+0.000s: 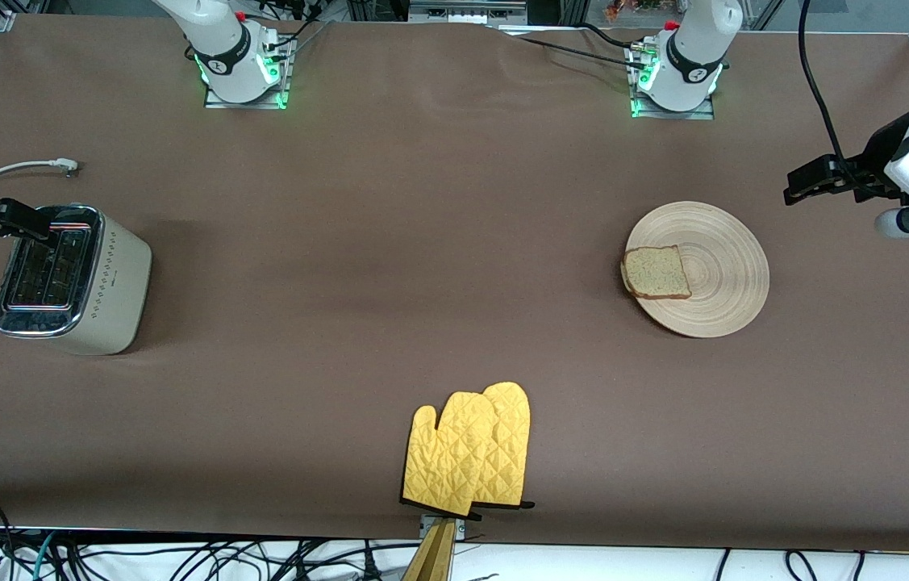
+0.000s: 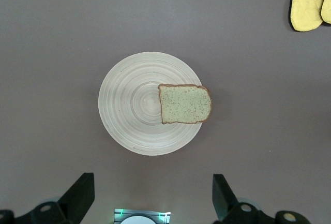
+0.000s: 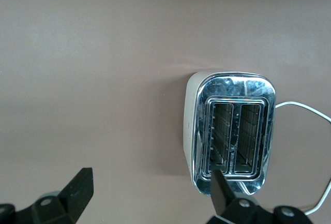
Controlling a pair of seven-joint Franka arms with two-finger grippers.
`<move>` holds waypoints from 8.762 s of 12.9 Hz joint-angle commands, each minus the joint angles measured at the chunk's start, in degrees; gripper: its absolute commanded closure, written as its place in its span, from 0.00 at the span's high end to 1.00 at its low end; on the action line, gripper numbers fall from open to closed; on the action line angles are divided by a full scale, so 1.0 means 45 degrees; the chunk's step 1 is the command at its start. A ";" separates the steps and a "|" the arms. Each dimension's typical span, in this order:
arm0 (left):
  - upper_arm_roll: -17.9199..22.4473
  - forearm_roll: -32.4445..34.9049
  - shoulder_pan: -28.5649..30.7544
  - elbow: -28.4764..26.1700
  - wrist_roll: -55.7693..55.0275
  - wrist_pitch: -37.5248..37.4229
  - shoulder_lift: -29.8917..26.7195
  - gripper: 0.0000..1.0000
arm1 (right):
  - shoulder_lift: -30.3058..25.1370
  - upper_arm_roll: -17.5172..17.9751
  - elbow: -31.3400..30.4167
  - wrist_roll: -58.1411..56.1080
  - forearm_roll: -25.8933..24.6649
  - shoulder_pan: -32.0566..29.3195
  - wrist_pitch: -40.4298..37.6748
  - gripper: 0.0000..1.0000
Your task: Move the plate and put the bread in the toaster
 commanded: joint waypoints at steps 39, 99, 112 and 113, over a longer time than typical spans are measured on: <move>-0.0009 -0.0209 0.0052 -0.0372 0.0106 -0.0017 -0.0277 1.00 | 0.0019 0.0027 0.0103 0.0072 0.0008 -0.0079 -0.0030 1.00; 0.0909 -0.8627 0.6360 -0.6153 1.4792 0.5627 0.6402 1.00 | 0.0038 0.0008 0.0083 0.0072 0.0164 -0.0216 -0.0089 1.00; 0.0909 -0.9037 0.6165 -0.6817 1.6512 0.6662 0.6969 0.16 | 0.0038 0.0008 0.0083 0.0072 0.0164 -0.0236 -0.0108 1.00; 0.0909 -0.9037 0.6146 -0.6856 1.6513 0.6701 0.6989 0.06 | 0.0038 0.0008 0.0083 0.0072 0.0164 -0.0236 -0.0108 1.00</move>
